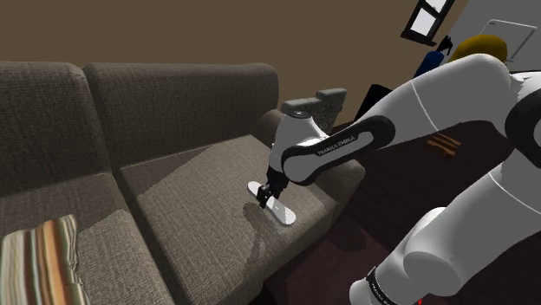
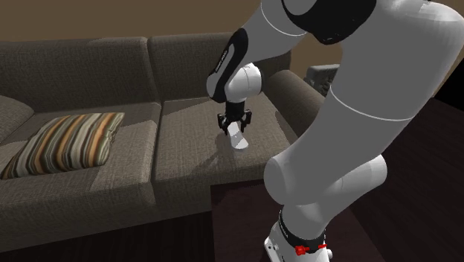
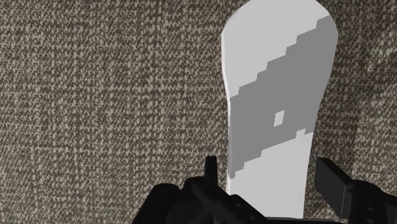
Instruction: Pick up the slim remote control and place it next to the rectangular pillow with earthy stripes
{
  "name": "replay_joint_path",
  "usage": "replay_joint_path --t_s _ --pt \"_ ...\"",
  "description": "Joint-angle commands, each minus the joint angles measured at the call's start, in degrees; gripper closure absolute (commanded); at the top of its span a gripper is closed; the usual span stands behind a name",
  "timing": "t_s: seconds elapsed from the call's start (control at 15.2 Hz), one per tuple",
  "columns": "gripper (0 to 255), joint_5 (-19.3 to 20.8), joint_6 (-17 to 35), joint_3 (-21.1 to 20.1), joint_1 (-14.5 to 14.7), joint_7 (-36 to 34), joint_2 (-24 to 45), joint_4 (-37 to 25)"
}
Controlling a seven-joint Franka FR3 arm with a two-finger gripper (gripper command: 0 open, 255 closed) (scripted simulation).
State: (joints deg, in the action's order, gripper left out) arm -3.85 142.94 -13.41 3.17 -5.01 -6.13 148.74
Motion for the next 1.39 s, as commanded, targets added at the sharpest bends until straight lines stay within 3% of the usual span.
replay_joint_path --t_s 0.0,1.32 --pt "255 -0.3 -1.9 0.1 0.0 0.3 -1.3 -0.6" --pt "255 -1.7 -19.5 1.3 0.4 1.5 -12.0 -7.6"
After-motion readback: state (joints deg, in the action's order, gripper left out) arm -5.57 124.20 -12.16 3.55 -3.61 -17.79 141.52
